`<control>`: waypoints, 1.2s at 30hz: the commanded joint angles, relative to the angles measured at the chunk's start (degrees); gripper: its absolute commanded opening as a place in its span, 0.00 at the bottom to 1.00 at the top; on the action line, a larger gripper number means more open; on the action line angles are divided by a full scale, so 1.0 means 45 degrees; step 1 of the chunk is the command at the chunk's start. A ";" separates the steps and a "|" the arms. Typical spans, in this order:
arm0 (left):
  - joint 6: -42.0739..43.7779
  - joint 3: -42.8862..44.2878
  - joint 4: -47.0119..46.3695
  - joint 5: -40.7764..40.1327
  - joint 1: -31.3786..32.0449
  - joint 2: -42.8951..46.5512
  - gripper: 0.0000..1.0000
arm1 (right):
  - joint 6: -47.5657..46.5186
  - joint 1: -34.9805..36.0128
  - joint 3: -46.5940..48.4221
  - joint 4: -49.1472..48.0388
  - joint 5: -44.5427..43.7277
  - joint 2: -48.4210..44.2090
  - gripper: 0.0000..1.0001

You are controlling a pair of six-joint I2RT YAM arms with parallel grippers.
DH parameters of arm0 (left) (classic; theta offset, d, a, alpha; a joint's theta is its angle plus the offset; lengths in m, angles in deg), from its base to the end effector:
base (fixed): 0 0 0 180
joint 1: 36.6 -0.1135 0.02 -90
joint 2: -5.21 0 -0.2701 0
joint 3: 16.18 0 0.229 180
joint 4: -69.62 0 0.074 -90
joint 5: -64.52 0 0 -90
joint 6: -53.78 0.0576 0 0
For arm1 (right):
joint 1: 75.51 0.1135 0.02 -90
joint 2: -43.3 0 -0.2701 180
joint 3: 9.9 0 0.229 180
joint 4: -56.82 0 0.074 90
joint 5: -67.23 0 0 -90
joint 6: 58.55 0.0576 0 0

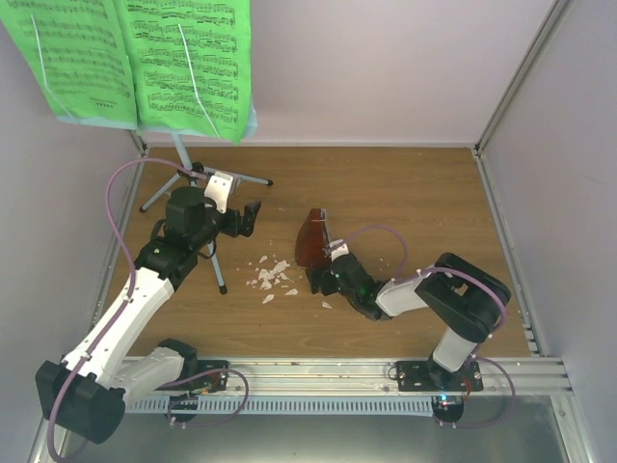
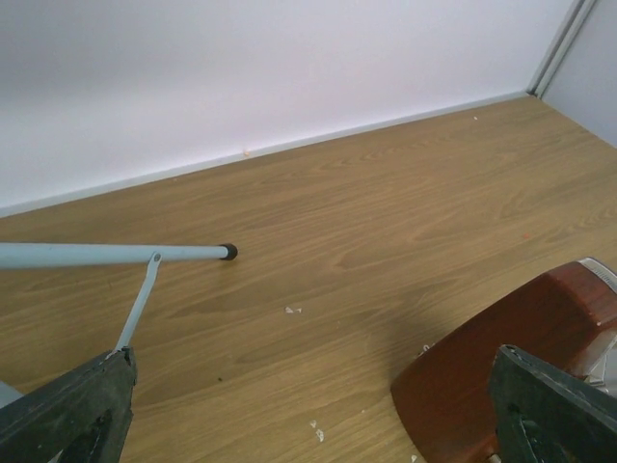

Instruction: Pack up the instrument practice props

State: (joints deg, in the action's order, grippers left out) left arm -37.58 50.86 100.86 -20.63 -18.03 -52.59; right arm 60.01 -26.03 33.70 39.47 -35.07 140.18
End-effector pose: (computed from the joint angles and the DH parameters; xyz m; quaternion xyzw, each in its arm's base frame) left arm 0.2107 -0.0759 0.3296 0.1473 0.8154 -0.1312 0.5442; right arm 0.2008 0.2161 0.1216 -0.1129 0.8797 0.2104 0.4112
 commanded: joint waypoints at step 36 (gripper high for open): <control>0.0225 -0.0234 -0.0873 0.0115 -0.0266 0.0306 0.99 | -0.2481 -0.0662 0.0148 -0.0263 -0.0996 0.1496 1.00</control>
State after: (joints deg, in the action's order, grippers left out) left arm -37.06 50.47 100.40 -20.53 -18.78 -52.26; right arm 51.44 -28.15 35.86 37.27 -41.45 145.03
